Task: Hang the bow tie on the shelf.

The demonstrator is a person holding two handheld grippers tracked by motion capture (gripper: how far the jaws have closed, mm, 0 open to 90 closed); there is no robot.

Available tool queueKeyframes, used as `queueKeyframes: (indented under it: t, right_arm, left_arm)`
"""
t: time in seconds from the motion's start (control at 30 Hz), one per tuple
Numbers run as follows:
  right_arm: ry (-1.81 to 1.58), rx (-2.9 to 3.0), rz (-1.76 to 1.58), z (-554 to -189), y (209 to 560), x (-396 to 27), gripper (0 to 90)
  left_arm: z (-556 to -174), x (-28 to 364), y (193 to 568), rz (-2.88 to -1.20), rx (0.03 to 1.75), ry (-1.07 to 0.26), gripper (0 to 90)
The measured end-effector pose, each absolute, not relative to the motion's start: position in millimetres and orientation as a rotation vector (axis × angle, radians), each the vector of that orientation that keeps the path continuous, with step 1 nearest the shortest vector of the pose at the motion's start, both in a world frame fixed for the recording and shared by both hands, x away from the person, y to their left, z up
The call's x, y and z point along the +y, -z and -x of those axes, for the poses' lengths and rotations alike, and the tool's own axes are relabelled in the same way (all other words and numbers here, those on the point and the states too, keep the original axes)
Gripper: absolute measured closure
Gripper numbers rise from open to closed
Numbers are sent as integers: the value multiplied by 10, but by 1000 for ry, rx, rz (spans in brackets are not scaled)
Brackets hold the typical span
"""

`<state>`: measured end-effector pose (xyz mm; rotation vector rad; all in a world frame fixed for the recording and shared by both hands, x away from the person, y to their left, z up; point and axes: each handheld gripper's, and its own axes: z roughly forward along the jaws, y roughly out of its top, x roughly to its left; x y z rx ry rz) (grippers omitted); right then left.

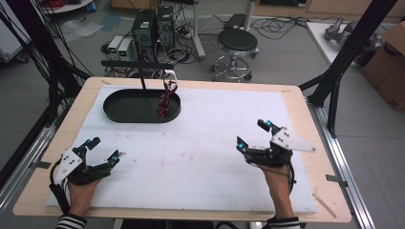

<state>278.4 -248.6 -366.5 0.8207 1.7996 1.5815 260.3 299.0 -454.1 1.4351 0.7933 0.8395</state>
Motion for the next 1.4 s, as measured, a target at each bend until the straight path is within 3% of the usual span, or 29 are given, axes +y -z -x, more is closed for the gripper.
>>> queueKeyframes:
  t: [0.27,0.47,1.4]
  right_arm:
    - [-1621,1741,-893,-2611,4290,-2569,89]
    - [-1587,1790,-891,-2606,4511,-2488,90]
    - [-1629,1712,-908,-2588,4533,-2536,90]
  left_arm:
    - [-2601,2986,4543,-1432,793,-839,149]
    - [-2599,2986,4543,-1432,791,-840,149]
    - [-2595,2985,4543,-1433,790,-846,149]
